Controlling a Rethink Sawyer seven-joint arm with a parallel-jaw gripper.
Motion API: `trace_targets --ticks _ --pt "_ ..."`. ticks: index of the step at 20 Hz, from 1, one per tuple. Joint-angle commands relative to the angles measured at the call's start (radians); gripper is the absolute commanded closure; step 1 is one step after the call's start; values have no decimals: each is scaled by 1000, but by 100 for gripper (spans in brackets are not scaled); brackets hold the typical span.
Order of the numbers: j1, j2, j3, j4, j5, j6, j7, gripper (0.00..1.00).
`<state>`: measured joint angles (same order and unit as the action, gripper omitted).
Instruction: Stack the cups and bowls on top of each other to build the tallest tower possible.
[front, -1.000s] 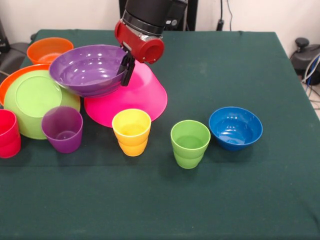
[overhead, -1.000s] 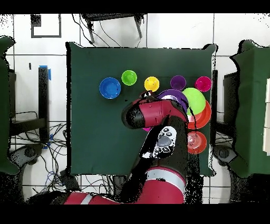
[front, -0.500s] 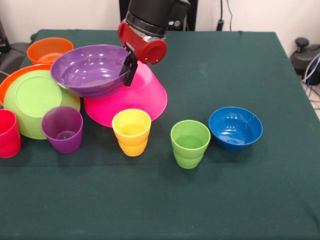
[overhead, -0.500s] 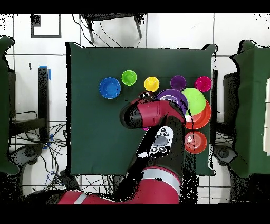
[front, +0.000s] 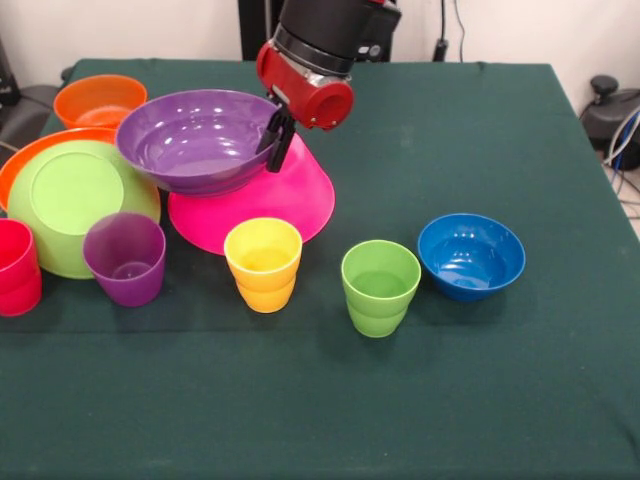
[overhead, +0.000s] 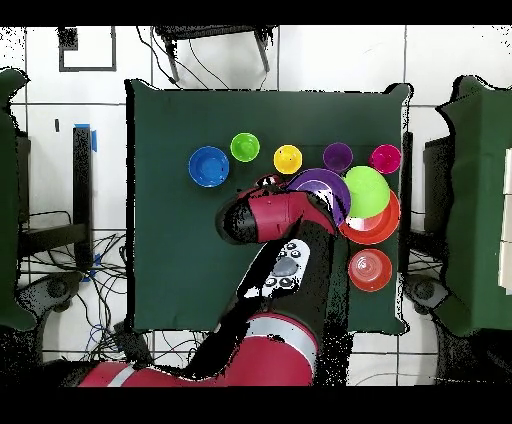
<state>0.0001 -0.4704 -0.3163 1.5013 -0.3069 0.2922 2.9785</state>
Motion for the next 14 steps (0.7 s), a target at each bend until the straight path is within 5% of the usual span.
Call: trace_targets --ticks 1,14 --pt "45 92 103 38 92 -47 132 100" --pt "62 120 75 40 142 -79 112 100"
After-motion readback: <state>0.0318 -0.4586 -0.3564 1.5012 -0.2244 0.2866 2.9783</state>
